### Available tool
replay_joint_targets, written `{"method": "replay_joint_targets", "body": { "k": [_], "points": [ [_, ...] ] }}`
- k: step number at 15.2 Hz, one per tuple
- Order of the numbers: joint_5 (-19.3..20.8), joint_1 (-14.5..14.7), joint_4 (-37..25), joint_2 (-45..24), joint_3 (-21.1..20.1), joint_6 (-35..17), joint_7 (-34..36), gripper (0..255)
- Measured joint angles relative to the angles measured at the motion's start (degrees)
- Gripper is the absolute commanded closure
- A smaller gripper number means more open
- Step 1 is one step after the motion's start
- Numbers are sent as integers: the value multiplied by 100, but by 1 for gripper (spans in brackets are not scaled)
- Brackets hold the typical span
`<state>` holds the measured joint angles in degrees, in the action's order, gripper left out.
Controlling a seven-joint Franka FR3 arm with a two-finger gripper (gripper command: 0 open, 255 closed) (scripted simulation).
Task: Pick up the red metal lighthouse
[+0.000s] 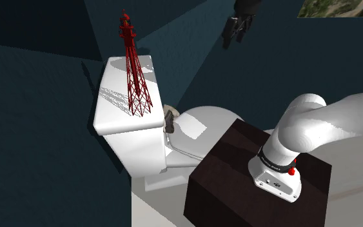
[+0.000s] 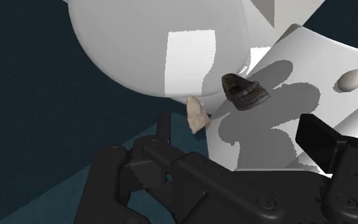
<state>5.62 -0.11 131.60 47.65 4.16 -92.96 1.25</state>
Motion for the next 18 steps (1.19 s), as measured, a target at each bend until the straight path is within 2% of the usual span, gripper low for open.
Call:
{"method": "replay_joint_targets", "body": {
  "k": [2,8,18],
  "points": [
    [-40,22,-22,-18,-44,0,44,0],
    [-473,269,-601,-525,-543,-6,545,0],
    [-964,567,-2105,-1755,-1353,27,1396,0]
  ]
}}
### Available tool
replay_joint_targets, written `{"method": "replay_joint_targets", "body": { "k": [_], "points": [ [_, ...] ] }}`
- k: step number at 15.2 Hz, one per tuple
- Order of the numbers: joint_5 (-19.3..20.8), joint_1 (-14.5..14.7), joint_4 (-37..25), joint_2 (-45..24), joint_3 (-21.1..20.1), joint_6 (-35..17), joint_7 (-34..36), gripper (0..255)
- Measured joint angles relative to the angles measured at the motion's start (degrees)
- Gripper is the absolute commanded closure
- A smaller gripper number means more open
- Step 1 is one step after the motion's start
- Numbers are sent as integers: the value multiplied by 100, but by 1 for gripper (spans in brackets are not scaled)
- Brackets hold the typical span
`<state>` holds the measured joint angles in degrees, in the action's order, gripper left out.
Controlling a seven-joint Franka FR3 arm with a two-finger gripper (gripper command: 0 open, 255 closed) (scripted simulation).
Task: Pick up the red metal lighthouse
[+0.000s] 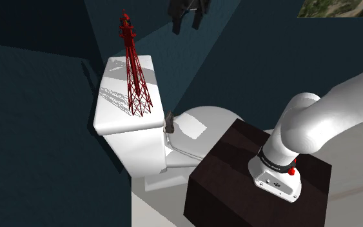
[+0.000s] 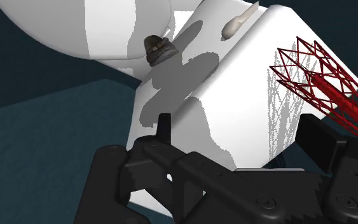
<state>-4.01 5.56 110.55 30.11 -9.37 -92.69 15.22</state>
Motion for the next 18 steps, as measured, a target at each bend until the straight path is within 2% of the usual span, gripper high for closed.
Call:
{"method": "replay_joint_targets", "body": {
  "k": [8,14,15,18],
  "points": [
    [-45,155,-1620,-1186,-640,199,692,0],
    [272,360,-3252,-2345,-1236,533,1360,0],
    [292,374,-3318,-2413,-1261,518,1386,0],
    [239,377,-3008,-2301,-1252,299,1382,0]
  ]
}}
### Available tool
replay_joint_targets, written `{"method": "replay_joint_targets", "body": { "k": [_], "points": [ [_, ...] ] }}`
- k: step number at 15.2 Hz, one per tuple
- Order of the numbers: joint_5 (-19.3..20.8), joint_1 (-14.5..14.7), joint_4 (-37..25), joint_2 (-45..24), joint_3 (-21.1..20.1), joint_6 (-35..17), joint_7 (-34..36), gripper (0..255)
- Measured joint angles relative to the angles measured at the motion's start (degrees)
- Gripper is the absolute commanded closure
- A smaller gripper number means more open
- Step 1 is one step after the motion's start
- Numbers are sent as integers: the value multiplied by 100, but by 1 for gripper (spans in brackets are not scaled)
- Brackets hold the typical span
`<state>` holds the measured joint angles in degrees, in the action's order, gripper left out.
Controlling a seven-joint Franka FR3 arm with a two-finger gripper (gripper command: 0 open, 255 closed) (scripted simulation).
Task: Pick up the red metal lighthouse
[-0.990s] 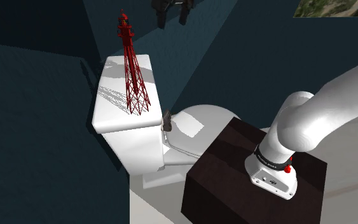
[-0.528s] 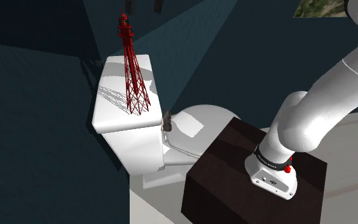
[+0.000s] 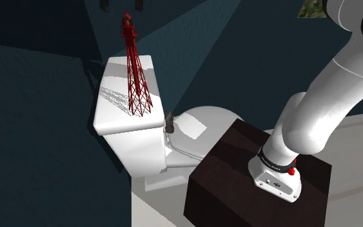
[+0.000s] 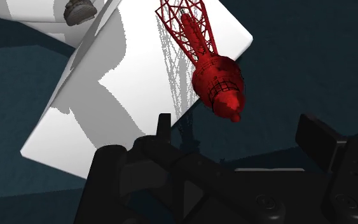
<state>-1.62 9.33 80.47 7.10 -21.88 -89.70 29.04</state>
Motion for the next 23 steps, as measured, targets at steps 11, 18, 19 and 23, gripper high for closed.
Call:
{"method": "replay_joint_targets", "body": {
  "k": [11,18,19,23],
  "points": [
    [-90,-1,630,230,35,-440,-41,255],
    [-56,-5,359,133,26,-239,-32,255],
    [-34,-6,225,76,19,-158,-26,255],
    [74,19,-394,-170,-47,233,54,255]
  ]
}}
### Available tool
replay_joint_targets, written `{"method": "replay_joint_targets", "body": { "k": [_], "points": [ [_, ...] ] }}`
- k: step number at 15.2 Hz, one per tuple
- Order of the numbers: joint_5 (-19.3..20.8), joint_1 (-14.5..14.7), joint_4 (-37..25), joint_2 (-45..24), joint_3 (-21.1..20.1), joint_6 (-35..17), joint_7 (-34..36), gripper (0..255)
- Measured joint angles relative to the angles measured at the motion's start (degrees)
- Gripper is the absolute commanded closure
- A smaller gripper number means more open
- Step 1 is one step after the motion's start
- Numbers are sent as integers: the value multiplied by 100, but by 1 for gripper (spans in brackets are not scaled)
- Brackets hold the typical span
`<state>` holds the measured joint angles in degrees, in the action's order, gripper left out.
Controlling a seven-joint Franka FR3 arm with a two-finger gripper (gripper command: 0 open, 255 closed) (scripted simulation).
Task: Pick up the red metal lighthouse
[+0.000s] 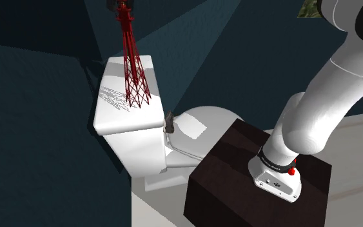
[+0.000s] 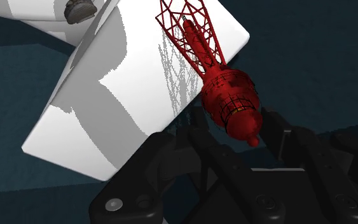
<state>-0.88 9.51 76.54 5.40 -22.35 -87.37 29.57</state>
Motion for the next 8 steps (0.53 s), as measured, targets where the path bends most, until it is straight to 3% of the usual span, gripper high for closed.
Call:
{"method": "replay_joint_targets", "body": {
  "k": [8],
  "points": [
    [316,117,-1415,-631,-160,838,161,255]
  ]
}}
